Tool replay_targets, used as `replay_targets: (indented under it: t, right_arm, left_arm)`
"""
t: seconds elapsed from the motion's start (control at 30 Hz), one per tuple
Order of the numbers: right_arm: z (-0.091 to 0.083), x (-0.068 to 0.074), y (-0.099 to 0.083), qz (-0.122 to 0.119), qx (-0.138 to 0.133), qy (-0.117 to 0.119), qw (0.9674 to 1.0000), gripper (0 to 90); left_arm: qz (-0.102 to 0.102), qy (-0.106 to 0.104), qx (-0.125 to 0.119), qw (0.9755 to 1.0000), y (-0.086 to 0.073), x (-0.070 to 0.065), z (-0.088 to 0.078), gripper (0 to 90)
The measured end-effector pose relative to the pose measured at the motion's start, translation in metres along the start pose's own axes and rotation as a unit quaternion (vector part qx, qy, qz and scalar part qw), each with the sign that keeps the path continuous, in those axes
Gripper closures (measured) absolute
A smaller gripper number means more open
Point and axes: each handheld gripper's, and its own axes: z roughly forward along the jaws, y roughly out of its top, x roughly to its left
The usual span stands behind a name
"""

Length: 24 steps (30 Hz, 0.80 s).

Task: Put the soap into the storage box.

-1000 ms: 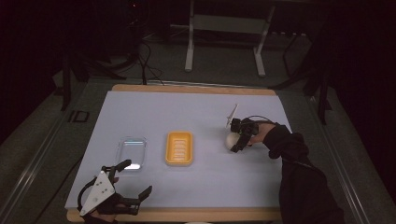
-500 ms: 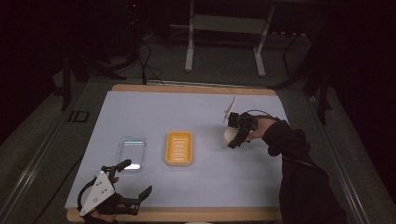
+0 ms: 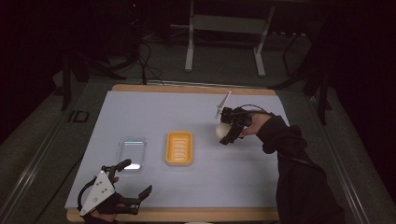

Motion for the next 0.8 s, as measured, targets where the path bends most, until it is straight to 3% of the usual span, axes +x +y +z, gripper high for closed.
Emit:
replay_targets:
  t: [0.37,0.5,0.67,0.8]
  right_arm:
    - [0.000,0.017,0.029,-0.042,-0.036,0.005,0.9985,24.6]
    - [0.002,0.021,0.037,-0.051,-0.051,0.017,0.9973,24.6]
    - [0.008,0.026,0.048,-0.079,-0.074,0.024,0.9939,24.6]
    - [0.015,0.027,0.055,-0.087,-0.088,0.033,0.9918,24.6]
  left_arm:
    - [0.000,-0.001,-0.002,1.0000,0.000,0.000,-0.001,0.1]
    - [0.002,-0.001,-0.002,1.0000,0.000,0.000,-0.001,0.1]
    - [0.002,-0.003,-0.003,1.0000,0.000,0.000,-0.001,0.1]
    - [0.004,-0.004,-0.003,1.0000,0.000,0.000,-0.001,0.1]
